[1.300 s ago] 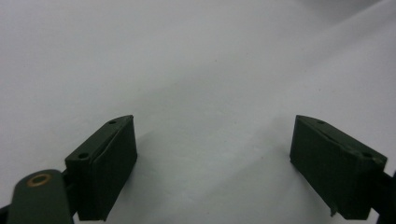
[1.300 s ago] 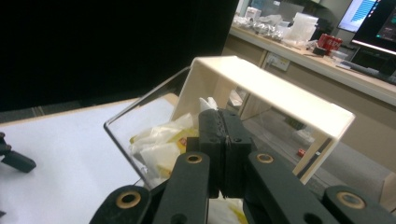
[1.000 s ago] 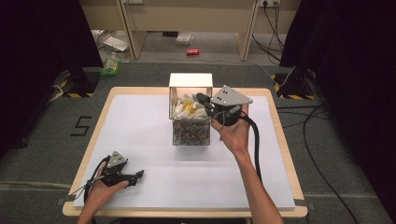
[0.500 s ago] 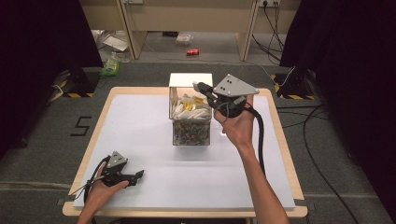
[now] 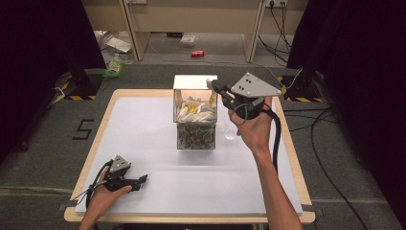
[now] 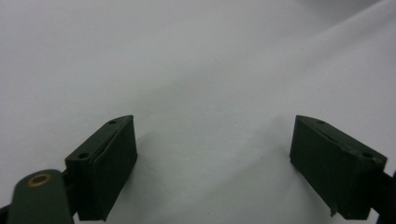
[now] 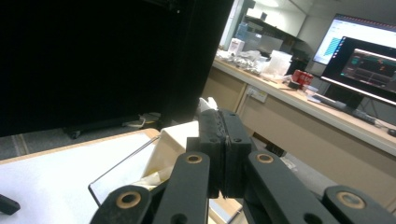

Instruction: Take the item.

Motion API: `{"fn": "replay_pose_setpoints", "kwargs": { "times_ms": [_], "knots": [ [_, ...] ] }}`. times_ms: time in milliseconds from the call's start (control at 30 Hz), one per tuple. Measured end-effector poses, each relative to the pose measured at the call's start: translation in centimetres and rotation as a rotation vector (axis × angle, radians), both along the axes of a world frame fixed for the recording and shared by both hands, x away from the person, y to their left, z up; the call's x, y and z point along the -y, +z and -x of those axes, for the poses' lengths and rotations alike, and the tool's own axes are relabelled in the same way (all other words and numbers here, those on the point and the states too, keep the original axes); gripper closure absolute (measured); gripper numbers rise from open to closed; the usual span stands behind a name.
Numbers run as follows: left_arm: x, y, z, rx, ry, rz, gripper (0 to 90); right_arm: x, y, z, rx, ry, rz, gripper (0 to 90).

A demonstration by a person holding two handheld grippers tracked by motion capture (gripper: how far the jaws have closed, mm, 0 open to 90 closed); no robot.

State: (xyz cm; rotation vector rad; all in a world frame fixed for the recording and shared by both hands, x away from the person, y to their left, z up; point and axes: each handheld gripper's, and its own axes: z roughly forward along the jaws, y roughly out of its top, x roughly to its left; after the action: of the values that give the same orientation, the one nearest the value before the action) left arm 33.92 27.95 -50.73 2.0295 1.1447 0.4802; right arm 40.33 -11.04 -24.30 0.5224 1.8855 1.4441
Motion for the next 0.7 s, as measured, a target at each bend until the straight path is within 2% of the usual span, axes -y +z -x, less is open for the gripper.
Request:
{"fn": "replay_pose_setpoints", "kwargs": {
  "times_ms": [233,300,367,567,600,700],
  "knots": [
    [0.0,0.0,0.0,0.000,-0.001,0.000,14.3,2.2,0.1,0.2,0.000,-0.040,-0.009,89.8],
    [0.0,0.0,0.0,0.000,0.000,0.000,14.3,3.3,-0.1,0.2,-0.003,-0.063,-0.018,89.8],
    [0.0,0.0,0.0,0.000,0.000,0.001,14.2,3.6,-0.2,0.2,-0.008,-0.068,-0.024,89.8],
    [0.0,0.0,0.0,0.002,0.000,0.001,14.3,5.5,-1.3,-0.1,-0.020,-0.108,-0.036,89.8],
    [0.0,0.0,0.0,0.002,0.000,-0.001,14.2,5.9,-1.8,-0.4,-0.027,-0.124,-0.037,89.8],
    [0.0,0.0,0.0,0.002,0.001,0.001,14.3,6.3,-2.5,-0.6,-0.033,-0.139,-0.037,89.8]
  ]
}}
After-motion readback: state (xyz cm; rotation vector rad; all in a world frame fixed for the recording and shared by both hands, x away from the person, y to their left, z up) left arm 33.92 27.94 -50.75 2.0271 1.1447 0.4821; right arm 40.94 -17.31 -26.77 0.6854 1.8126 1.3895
